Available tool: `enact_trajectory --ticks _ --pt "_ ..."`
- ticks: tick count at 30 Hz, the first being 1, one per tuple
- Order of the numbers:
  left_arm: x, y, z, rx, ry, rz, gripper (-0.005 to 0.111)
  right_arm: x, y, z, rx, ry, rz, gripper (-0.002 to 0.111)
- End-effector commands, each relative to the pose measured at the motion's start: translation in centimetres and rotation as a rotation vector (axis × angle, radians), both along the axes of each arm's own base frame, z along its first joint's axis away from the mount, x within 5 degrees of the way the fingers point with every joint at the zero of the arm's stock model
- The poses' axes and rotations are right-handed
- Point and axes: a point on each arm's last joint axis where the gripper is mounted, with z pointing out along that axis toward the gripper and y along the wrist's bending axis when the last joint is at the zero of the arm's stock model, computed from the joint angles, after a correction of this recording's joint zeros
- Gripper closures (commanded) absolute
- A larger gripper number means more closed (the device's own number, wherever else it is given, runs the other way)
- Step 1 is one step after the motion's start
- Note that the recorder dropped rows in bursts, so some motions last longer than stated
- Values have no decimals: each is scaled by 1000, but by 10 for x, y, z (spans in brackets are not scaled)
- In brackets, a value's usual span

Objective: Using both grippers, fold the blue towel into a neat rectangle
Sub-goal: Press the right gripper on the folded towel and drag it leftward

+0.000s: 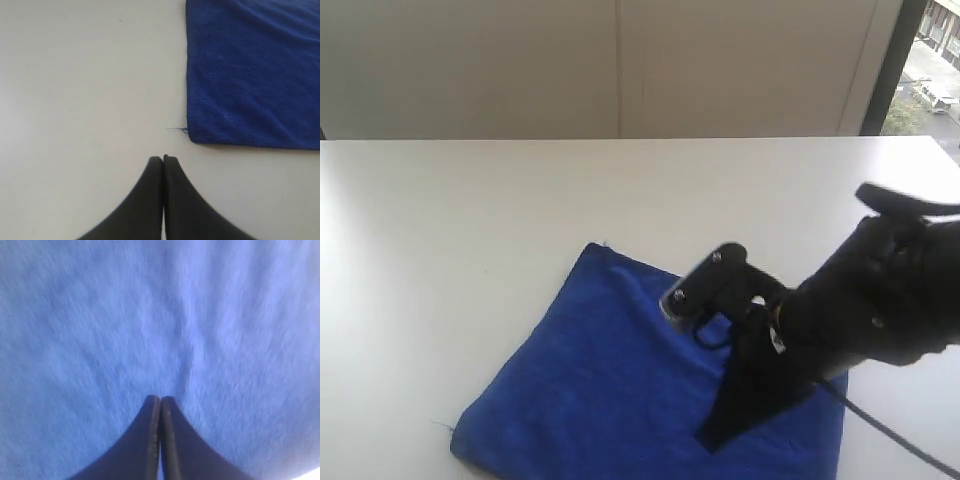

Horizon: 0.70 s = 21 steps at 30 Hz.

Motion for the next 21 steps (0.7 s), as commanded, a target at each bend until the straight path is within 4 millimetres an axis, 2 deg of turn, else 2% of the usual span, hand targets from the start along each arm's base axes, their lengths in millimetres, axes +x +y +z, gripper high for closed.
enact_trajectory --ticks 1,4,8,11,16,21 --pt "-2 -2 3 -23 1 -18 107 20 22 16 94 -60 18 108" --pt "-2 -2 3 -18 -1 -22 107 35 50 4 131 12 98 108" --pt "-2 -2 3 -18 -1 -22 107 43 95 -19 176 111 223 108" --pt "-2 -2 3 -20 -1 -23 107 47 118 -32 167 132 263 108" --pt "-2 -3 3 -26 1 -24 107 56 142 -50 146 176 301 108" --pt "-3 -4 3 -38 2 -40 107 75 160 -53 167 134 309 108"
